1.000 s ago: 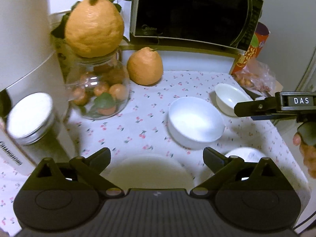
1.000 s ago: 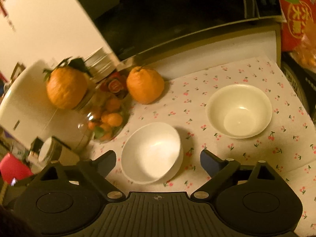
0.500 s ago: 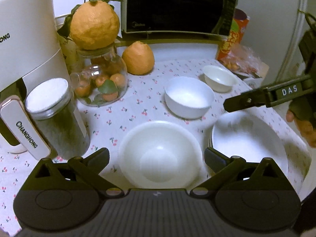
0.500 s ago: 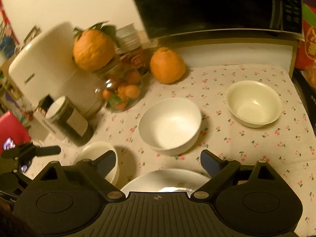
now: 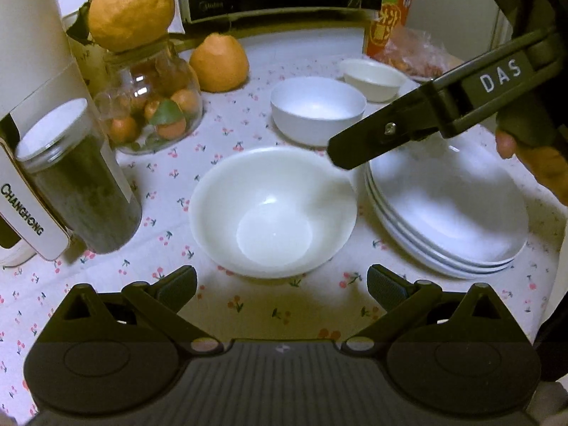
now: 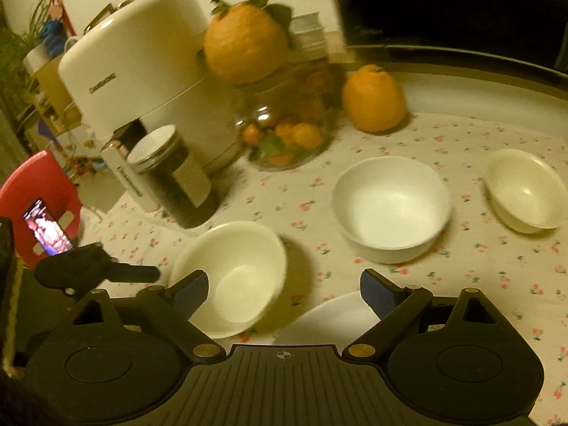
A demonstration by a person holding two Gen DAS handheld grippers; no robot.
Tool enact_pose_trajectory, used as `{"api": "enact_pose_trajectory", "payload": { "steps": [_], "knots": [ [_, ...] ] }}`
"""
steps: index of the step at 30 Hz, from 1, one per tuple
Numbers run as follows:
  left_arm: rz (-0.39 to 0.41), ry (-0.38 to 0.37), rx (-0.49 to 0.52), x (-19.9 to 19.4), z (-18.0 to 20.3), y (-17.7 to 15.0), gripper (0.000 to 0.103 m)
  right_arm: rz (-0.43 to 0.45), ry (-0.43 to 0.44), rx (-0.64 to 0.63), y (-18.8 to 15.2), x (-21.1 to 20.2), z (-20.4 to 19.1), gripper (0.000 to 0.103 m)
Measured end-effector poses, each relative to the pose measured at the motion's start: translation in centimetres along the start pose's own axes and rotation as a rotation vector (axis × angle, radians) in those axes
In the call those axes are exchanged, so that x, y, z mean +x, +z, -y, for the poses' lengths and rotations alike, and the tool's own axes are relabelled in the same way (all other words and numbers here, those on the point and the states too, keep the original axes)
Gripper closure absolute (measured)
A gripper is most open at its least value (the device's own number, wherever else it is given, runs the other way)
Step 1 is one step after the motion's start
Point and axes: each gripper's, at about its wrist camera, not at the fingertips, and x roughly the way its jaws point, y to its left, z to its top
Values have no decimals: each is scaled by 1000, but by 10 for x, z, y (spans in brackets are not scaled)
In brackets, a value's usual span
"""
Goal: Organize plates and bowls
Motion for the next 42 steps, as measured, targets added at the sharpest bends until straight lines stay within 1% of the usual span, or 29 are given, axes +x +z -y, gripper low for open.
{"api": "enact_pose_trajectory", "payload": {
  "steps": [3,7,13,14,16,17,18,19,21,22,24,26,27,28,33,42],
  "knots": [
    [0,-3,-4,3,0,0,3,-31,29,2,0,10,-5,9],
    [8,-19,-16,6,-1,1,5,-49,54,27,3,20,-8,9],
    [3,-29,-44,11,-3,3,15,-63,50,56,9,33,-5,13],
    [0,-26,-45,12,-4,3,17,-63,50,55,10,34,-6,15],
    [-5,-22,-44,14,-4,3,19,-63,48,57,12,37,-6,21],
    [-6,-20,-44,14,-4,3,20,-63,42,57,12,38,-6,26],
    [-7,-20,-44,14,-4,3,21,-62,35,58,12,39,-6,34],
    [-7,-20,-45,14,-5,3,21,-64,27,58,12,41,-6,38],
    [-4,-21,-51,14,-6,4,22,-75,20,62,12,44,-5,50],
    [-1,-23,-57,13,-7,4,23,-81,18,65,11,46,-4,53],
    [7,-26,-69,12,-9,5,26,-92,13,65,10,49,-2,62],
    [15,-31,-80,11,-11,6,28,-97,9,66,10,51,0,67],
    [17,-33,-83,11,-11,6,28,-100,11,66,9,51,0,72],
    [18,-33,-85,11,-11,7,28,-101,14,65,9,51,0,74],
    [38,-31,-92,8,-13,9,29,-69,11,40,10,45,-3,77],
    [92,-28,-87,-3,-12,17,30,-27,27,46,16,33,-1,77]
  ]
}}
